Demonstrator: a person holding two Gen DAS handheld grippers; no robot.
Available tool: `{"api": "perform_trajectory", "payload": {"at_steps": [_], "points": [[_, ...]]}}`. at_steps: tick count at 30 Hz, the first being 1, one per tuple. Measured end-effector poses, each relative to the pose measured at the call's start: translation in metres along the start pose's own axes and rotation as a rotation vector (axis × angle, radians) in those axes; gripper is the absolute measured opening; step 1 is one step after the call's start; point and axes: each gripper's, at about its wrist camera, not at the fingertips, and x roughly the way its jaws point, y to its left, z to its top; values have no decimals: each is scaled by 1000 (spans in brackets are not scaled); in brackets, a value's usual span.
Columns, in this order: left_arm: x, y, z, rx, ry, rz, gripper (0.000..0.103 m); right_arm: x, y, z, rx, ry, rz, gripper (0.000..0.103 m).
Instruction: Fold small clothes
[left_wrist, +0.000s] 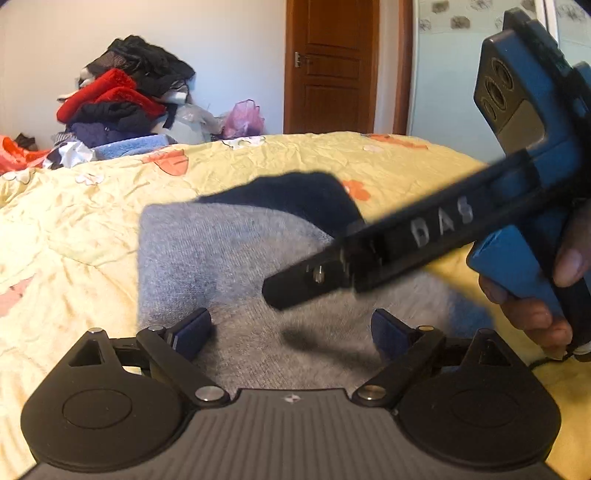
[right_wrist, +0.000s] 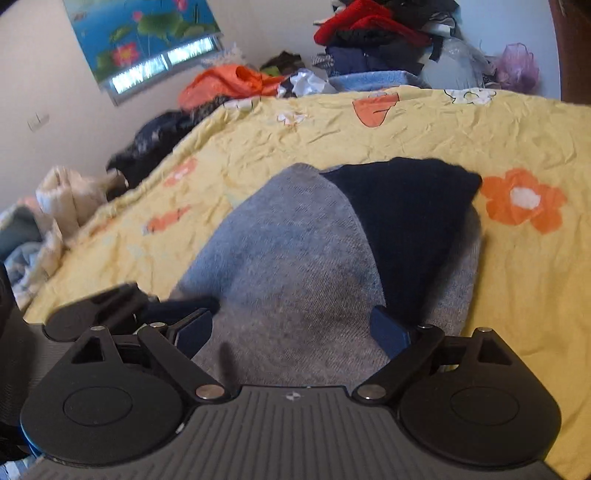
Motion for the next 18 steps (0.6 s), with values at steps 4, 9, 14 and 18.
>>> {"api": "perform_trajectory", "payload": {"at_steps": [4, 9, 14, 18], "points": [[-19, 20, 33, -25, -117, 40, 95, -32, -25, 31, 170, -125, 68, 86], [15, 38, 50, -31, -73, 125, 94, -27, -76, 69, 306, -185, -105, 68], [30, 23, 56, 36, -77, 82, 94, 25, -88, 77, 283, -28, -241, 56], [59, 21, 45, 51, 68, 22, 94, 33, -85, 65, 226, -31, -216, 23]]}}
